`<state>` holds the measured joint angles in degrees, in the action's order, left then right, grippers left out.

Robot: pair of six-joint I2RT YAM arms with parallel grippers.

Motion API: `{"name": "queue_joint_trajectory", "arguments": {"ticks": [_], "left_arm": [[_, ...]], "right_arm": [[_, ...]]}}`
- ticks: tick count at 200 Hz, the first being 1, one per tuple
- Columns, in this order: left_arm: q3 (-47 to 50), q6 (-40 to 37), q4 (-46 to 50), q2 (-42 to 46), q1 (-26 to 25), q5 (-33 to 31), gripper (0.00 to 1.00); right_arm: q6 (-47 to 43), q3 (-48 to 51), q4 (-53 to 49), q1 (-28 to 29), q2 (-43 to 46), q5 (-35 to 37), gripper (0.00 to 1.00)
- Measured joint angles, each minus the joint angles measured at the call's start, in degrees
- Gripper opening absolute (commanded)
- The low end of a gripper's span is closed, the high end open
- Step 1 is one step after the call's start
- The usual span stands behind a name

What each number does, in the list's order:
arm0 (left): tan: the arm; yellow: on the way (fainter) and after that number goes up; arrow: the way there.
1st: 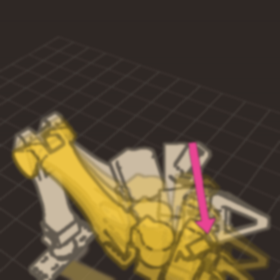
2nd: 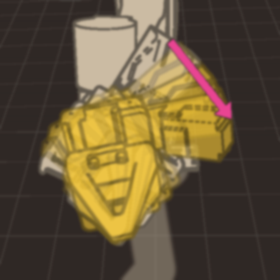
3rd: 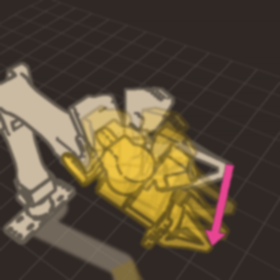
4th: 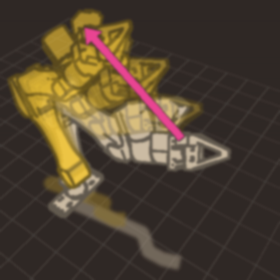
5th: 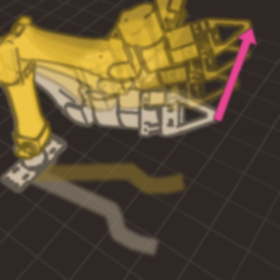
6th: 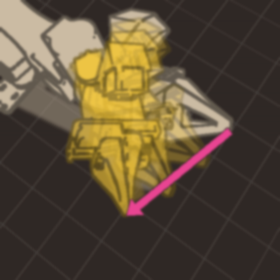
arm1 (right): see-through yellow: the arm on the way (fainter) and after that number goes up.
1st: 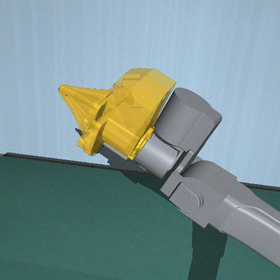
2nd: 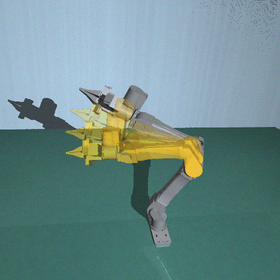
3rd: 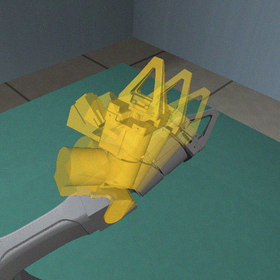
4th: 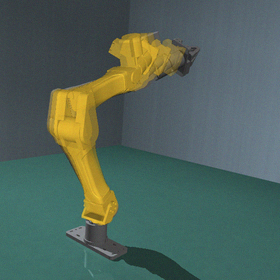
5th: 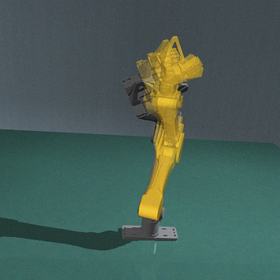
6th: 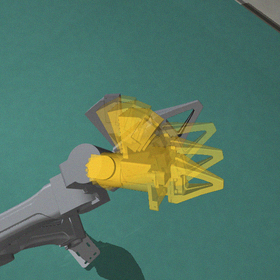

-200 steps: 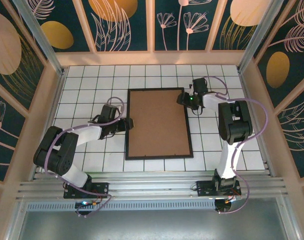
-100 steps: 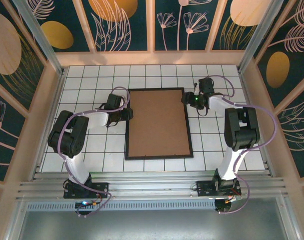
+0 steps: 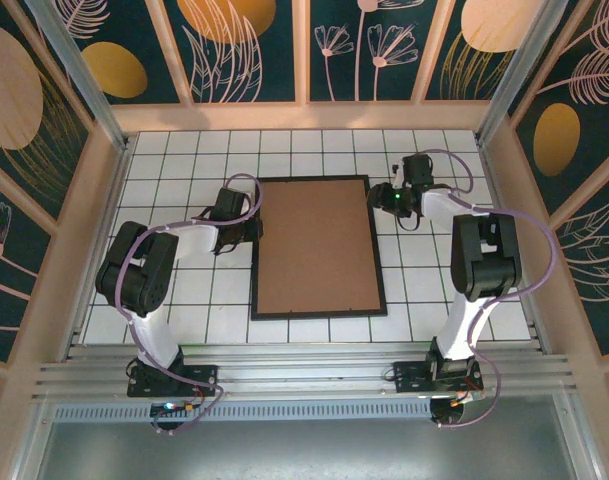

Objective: Put the photo into the frame

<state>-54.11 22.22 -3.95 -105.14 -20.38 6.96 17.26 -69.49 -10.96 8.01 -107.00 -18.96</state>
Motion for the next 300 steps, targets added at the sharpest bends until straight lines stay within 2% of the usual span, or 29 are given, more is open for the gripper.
{"name": "queue_joint_trajectory", "arguments": {"ticks": [44, 138, 230, 300], "left_arm": [[0.0, -0.8, 0.0, 0.0, 0.0, 0.0, 0.2], [-0.1, -1.0, 0.0, 0.0, 0.0, 0.1, 0.21], [-0.1, -1.0, 0.0, 0.0, 0.0, 0.3, 0.21], [-0.2, -1.0, -0.1, -0.2, 0.3, 0.5, 0.21]], "right_arm": [[-2.3, -7.3, -2.7, -0.1, -6.8, -2.7, 0.38], [-3.5, -11.1, -5.6, -1.2, -12.7, -3.9, 0.28], [-3.5, -11.5, -5.1, -0.9, -13.5, -4.4, 0.34], [-3.9, -11.5, -5.0, 2.8, -12.7, 5.0, 0.4]]}}
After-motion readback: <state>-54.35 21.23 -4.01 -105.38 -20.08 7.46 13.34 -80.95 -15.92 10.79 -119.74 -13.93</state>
